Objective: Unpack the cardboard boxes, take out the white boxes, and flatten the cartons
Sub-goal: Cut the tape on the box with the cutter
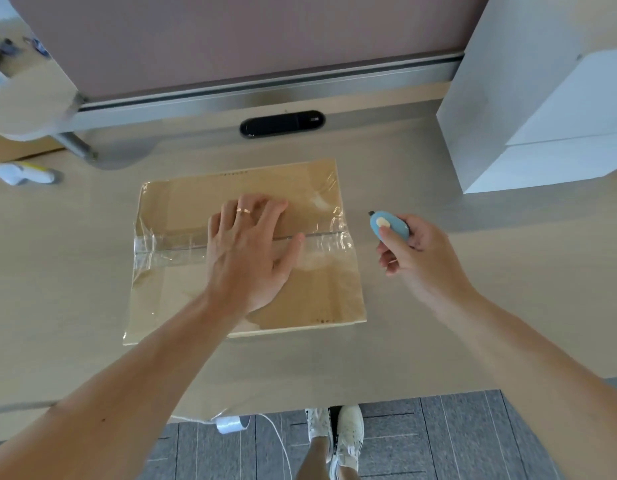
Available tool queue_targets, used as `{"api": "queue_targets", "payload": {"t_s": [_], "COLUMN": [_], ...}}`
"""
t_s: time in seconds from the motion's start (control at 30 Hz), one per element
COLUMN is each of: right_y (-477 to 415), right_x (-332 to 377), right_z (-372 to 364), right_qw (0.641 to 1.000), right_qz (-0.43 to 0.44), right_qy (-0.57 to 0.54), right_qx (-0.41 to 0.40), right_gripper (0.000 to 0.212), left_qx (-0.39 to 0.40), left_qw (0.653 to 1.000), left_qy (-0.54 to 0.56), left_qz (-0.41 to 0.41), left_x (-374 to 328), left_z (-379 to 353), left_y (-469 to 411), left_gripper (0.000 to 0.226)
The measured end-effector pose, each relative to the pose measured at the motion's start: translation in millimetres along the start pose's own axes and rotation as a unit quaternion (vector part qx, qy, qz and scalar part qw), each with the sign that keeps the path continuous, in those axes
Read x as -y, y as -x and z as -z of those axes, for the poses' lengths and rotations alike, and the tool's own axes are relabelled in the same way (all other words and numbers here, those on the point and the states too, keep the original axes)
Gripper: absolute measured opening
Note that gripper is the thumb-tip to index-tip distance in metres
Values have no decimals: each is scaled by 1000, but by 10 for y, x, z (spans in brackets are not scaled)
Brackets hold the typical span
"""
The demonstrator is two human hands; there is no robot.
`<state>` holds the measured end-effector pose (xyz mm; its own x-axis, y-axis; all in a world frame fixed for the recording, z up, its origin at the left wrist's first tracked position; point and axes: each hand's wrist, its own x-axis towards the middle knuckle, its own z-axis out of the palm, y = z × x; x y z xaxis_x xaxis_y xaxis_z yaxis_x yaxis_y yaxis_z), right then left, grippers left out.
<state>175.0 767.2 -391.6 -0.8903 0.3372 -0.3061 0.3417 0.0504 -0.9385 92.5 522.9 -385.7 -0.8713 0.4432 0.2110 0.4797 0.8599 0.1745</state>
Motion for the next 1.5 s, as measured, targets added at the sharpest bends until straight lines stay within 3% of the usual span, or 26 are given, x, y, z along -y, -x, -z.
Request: {"api": "queue_targets", "payload": {"t_s": [0.3,0.53,0.73,0.93,1.5], "right_y": [-164,-149,-187,-214,-282], "right_x": [58,-65,-133,-123,-65], "right_z": [-200,-141,-73,-67,-142], "right_qw": [998,995,995,994,995], "right_qz": [-8,20,37,47,66], "right_qy": [-57,-92,-88,-86,-14], "right_qx": [-18,27,26,37,68], "right_gripper": [25,11,20,10,13], "left_qx": [68,75,76,122,118], "left_qw": [965,923,925,936,939], "left_qy": [72,113,93,100,104], "left_qz": [-244,-359,-360,-314,-306], "left_x": [-148,-158,-327,-496,-508], "left_z": [-56,-175,-240,-303,-386], "left_y": [-843,-1165,-1304,-1456,-1521], "left_gripper": [28,16,33,60,64]}}
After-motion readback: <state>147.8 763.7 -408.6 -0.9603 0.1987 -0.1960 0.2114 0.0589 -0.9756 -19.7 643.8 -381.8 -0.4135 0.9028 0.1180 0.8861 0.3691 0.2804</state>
